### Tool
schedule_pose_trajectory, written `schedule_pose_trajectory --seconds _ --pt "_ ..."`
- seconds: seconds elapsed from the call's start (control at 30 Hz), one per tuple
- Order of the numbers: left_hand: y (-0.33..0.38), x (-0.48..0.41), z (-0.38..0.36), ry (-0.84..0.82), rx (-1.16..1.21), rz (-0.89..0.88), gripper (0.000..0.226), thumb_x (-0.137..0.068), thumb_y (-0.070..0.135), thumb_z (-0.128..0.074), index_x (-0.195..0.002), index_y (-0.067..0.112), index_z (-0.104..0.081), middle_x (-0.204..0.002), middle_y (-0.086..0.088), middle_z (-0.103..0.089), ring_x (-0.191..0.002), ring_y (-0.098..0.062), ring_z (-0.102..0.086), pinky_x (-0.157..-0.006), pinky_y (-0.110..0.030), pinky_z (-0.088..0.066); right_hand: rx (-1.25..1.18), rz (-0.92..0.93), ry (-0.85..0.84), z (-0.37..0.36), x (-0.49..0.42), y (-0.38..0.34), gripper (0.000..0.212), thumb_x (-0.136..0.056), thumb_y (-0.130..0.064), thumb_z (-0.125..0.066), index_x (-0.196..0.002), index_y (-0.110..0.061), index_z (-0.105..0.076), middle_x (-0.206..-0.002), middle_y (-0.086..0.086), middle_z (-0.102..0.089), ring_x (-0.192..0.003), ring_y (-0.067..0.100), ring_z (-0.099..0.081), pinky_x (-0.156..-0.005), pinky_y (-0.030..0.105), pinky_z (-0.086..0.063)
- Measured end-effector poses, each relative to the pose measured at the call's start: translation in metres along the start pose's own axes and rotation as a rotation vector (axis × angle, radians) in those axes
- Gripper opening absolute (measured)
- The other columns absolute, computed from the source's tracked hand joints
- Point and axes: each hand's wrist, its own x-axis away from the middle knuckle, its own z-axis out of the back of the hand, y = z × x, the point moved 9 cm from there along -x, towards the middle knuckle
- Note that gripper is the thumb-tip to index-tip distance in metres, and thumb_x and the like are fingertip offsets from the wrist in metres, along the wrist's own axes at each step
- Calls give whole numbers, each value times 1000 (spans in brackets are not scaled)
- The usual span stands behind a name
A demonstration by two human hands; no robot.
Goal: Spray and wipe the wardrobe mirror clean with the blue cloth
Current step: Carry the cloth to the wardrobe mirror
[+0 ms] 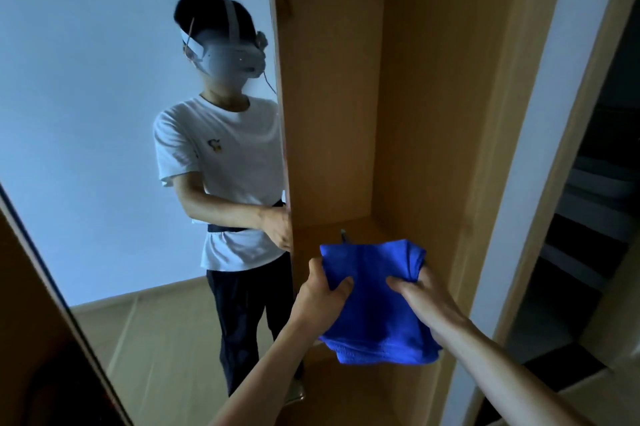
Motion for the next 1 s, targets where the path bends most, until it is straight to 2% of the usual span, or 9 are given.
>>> schedule_pose_trajectory --seconds 0.23,0.4,0.53,0.6,0.7,0.8,0.83,0.9,1.0 --pt "-4 -34 -27 59 41 87 42 -95 42 -65 -123 21 -42 -119 -6 -64 -107 -31 -66 -92 -52 -56 18 17 -73 22 -54 10 13 -82 -29 -70 -92 -21 -69 -87 3 -74 -83 24 -71 -86 54 -56" --pt "-20 -43 -42 77 24 140 48 -98 38 -64 -134 18 -40 -126 -6 -62 -113 -31 -64 -95 -51 -55 31 2 -130 24 -76 25 16 -79 -29 -69 -92 -19 -68 -90 7 -73 -84 28 -70 -85 58 -55" --pt "-37 -54 -54 73 8 202 51 -100 35 -62 -141 16 -37 -130 -5 -59 -112 -28 -62 -93 -42 -55 53 -23 -140 26 -88 36 38 -78 -28 -70 -103 -1 -61 -104 25 -66 -92 42 -66 -87 59 -51" --pt "-40 -61 -59 64 26 206 51 -101 33 -61 -142 16 -35 -127 -1 -57 -105 -22 -60 -94 -43 -55 64 -36 -137 28 -93 39 36 -83 -21 -70 -106 4 -59 -107 27 -64 -96 44 -64 -87 59 -51" --pt "-46 -77 -65 64 10 193 49 -102 32 -60 -142 16 -37 -123 1 -58 -100 -17 -58 -95 -44 -55 86 -51 -127 29 -102 43 28 -84 -18 -70 -101 2 -61 -104 27 -65 -92 42 -65 -78 50 -54" --pt "-53 -94 -70 54 1 207 46 -101 32 -60 -139 14 -40 -103 8 -57 -98 -22 -64 -91 -48 -57 116 -71 -121 30 -111 50 23 -85 -17 -70 -94 2 -62 -99 26 -66 -89 40 -65 -69 37 -47" --pt "-54 -100 -72 44 9 203 46 -102 32 -60 -140 15 -41 -105 7 -59 -99 -22 -65 -90 -48 -57 127 -77 -118 31 -114 52 21 -84 -17 -70 -93 0 -63 -96 25 -67 -88 38 -66 -70 38 -48" --pt "-55 -112 -76 23 -15 193 47 -103 34 -58 -143 17 -39 -126 2 -59 -108 -23 -63 -94 -44 -55 154 -84 -108 31 -119 55 16 -83 -18 -71 -90 -5 -66 -91 19 -69 -85 32 -67 -77 43 -53" --pt "-59 -136 -81 22 -50 156 61 -101 34 -61 -153 23 -30 -156 -5 -41 -135 -29 -50 -111 -48 -46 194 -92 -112 31 -126 59 10 -84 -18 -71 -88 -10 -66 -90 13 -71 -83 25 -67 -81 46 -54"
